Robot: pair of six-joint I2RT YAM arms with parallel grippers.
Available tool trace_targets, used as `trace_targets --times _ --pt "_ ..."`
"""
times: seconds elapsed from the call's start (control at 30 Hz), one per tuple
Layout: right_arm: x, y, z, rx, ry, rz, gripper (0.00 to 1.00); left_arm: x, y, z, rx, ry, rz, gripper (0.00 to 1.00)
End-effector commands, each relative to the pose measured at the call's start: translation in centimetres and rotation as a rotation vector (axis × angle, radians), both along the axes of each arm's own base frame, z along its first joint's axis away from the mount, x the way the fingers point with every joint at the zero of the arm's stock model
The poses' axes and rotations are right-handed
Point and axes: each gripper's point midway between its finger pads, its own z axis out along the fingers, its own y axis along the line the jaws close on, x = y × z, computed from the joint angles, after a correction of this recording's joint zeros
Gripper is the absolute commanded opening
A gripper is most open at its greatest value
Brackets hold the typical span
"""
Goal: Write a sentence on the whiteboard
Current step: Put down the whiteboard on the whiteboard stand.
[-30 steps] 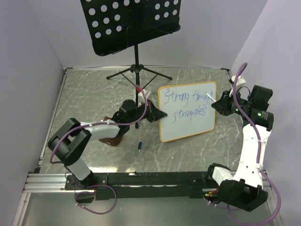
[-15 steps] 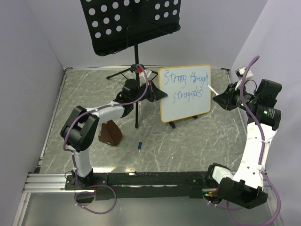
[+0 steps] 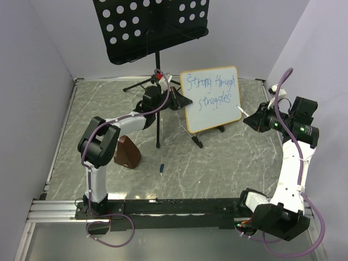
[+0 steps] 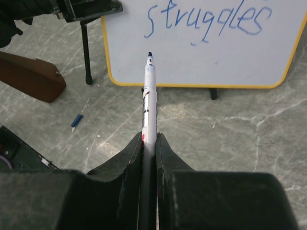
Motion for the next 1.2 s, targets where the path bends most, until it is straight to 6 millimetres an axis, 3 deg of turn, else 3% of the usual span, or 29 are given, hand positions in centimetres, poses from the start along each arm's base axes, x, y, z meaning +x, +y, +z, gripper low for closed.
trace_targets --times 0.0,0.1,0.27,0.3,0.33,0.5,0.7,0.8,1.07,1.17 --pt "0.5 -0.3 -0.1 -0.008 -0.025 0.001 0.00 1.1 0.9 12.8 -0.226 -0.267 0.083 0.01" --pt "0.6 -0.3 -0.4 -0.003 -0.019 0.001 0.00 1.0 1.7 13.1 -0.216 -0.284 0.122 0.01" --pt "0.7 -0.3 -0.9 0.006 -0.012 0.005 0.00 -0.5 2.4 10.5 -0.150 -0.290 0.111 0.01" --pt "0.7 -0.3 -1.0 0.005 -0.009 0.005 0.00 -1.0 2.7 10.7 -0.155 -0.303 0.110 0.01" --pt "0.7 -0.3 -1.1 0.008 -0.007 0.005 0.00 -1.4 3.0 9.4 -0.144 -0.281 0.112 0.01" --pt "0.8 -0.3 -1.3 0.009 -0.004 0.007 0.00 -3.3 4.4 9.6 -0.161 -0.320 0.129 0.01" --pt "0.7 -0.3 -1.5 0.009 0.001 0.010 0.00 -4.8 4.4 9.1 -0.166 -0.340 0.076 0.01" --pt "0.6 -0.2 -1.7 0.009 0.003 0.010 0.00 -5.3 4.2 9.5 -0.186 -0.361 0.038 0.01" --pt "0.3 -0.1 -2.0 0.003 0.004 0.012 0.00 -6.2 4.2 13.0 -0.263 -0.445 -0.037 0.01" --pt "0.2 -0.1 -2.1 0.004 0.007 0.012 0.00 -6.1 4.6 13.3 -0.265 -0.452 -0.032 0.01"
